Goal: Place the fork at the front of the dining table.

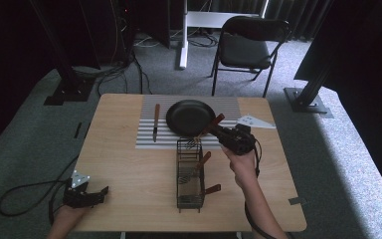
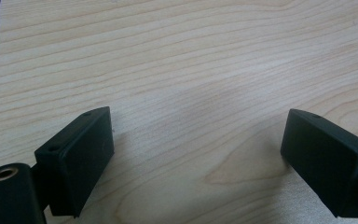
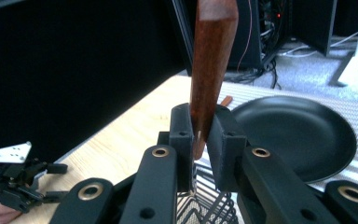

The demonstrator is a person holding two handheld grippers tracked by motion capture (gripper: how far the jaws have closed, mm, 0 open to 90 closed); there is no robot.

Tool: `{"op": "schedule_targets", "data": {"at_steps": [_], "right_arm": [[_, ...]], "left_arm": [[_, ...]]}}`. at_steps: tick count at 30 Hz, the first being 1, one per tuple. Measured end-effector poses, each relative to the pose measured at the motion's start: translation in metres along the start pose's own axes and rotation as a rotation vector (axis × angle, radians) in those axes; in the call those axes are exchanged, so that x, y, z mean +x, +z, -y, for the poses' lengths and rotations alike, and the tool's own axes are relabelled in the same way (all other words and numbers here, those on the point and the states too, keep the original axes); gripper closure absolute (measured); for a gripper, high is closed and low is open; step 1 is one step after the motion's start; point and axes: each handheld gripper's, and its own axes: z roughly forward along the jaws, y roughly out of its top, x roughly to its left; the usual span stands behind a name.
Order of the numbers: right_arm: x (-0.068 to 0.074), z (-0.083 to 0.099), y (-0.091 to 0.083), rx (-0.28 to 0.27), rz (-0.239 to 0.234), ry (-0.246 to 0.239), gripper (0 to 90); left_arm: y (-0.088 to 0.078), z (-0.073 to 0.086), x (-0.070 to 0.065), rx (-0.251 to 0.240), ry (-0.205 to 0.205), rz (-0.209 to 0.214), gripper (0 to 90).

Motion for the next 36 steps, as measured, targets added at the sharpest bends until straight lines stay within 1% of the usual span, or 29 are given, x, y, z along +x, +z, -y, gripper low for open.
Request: {"op": "schedule_targets", "data": {"at_steps": [1, 4, 6, 9, 11, 12, 15, 18, 19, 20, 21, 23, 24, 26, 27, 28, 29, 36], "right_arm": [[-0.001, -0.005, -0.007, -0.016, -0.01, 0.003, 80.9], [-0.002, -0.012, -0.017, -0.035, -0.015, 0.007, 80.9], [-0.004, -0.017, -0.025, -0.046, -0.014, 0.006, 80.9], [-0.008, -0.022, -0.036, -0.057, 0.001, 0.001, 80.9], [-0.013, -0.025, -0.042, -0.059, 0.015, 0.0, 80.9], [-0.017, -0.026, -0.045, -0.056, 0.03, -0.004, 80.9], [-0.028, -0.026, -0.05, -0.049, 0.054, 0.01, 80.9], [-0.042, -0.022, -0.053, -0.031, 0.077, 0.033, 80.9], [-0.046, -0.02, -0.054, -0.023, 0.091, 0.036, 80.9], [-0.046, -0.02, -0.054, -0.023, 0.091, 0.036, 80.9], [-0.056, -0.014, -0.054, -0.006, 0.11, 0.055, 80.9], [-0.064, -0.01, -0.052, 0.013, 0.129, 0.064, 80.9], [-0.07, -0.006, -0.051, 0.024, 0.137, 0.077, 80.9], [-0.078, -0.001, -0.048, 0.048, 0.149, 0.083, 80.9], [-0.078, -0.001, -0.048, 0.048, 0.149, 0.083, 80.9], [-0.082, 0.001, -0.046, 0.059, 0.157, 0.088, 80.9], [-0.089, 0.005, -0.041, 0.082, 0.169, 0.095, 80.9], [-0.112, 0.012, -0.02, 0.132, 0.201, 0.126, 80.9]], "left_arm": [[0.0, 0.0, 0.0, 0.001, 0.0, -0.001, 9.2], [0.0, 0.0, 0.0, 0.0, 0.0, -0.001, 9.2], [0.0, 0.0, 0.0, -0.001, -0.001, 0.0, 9.2], [0.0, 0.0, 0.0, 0.0, 0.0, 0.0, 9.2], [0.0, 0.0, 0.0, 0.0, 0.0, 0.0, 9.2], [0.0, 0.0, 0.0, 0.0, 0.0, 0.0, 9.2], [0.0, 0.0, 0.0, -0.001, 0.0, 0.0, 9.2], [0.0, 0.0, 0.0, -0.001, -0.001, 0.0, 9.2], [0.0, 0.0, 0.0, -0.001, -0.001, 0.0, 9.2], [0.0, 0.0, 0.0, -0.001, -0.001, 0.0, 9.2], [0.0, 0.0, 0.0, -0.001, 0.0, 0.0, 9.2], [0.0, 0.0, 0.0, 0.0, 0.0, 0.0, 9.2], [0.0, 0.0, 0.0, 0.001, 0.001, -0.001, 9.2], [0.0, 0.0, 0.0, 0.001, 0.0, -0.001, 9.2], [0.0, 0.0, 0.0, 0.001, 0.0, -0.001, 9.2], [0.0, 0.0, 0.0, 0.0, -0.001, 0.0, 9.2], [0.0, 0.0, 0.0, 0.0, -0.002, 0.0, 9.2], [0.0, 0.0, 0.0, 0.0, -0.002, -0.001, 9.2]]}}
